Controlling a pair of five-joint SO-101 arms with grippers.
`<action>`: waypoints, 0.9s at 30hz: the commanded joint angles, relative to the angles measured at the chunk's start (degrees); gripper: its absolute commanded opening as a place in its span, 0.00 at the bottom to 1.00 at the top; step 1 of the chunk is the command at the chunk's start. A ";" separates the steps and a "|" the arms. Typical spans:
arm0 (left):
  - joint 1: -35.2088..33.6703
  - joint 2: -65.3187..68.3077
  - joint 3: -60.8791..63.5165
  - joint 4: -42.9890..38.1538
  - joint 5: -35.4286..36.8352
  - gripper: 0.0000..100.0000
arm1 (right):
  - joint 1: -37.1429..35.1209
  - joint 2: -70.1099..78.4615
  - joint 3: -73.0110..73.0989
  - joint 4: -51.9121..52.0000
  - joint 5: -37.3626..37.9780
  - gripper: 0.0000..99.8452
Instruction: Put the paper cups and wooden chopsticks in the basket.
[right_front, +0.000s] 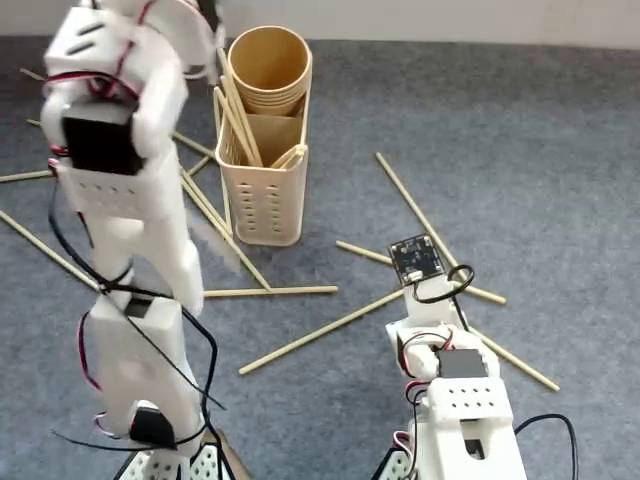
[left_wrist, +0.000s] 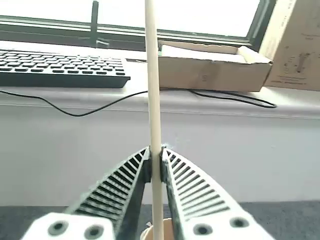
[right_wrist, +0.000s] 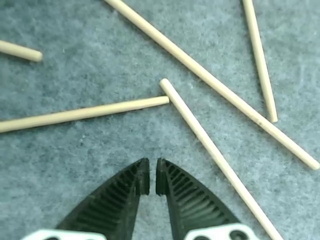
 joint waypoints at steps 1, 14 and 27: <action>5.41 -2.68 -3.03 -1.05 -1.05 0.00 | -0.40 -0.84 -0.31 -0.75 0.70 0.05; 8.13 2.86 -3.38 0.97 12.04 0.00 | -0.40 -0.84 -0.31 -0.75 0.79 0.05; 5.23 -1.01 -3.56 10.73 -6.95 0.00 | -0.40 -0.84 -0.31 -0.75 0.79 0.05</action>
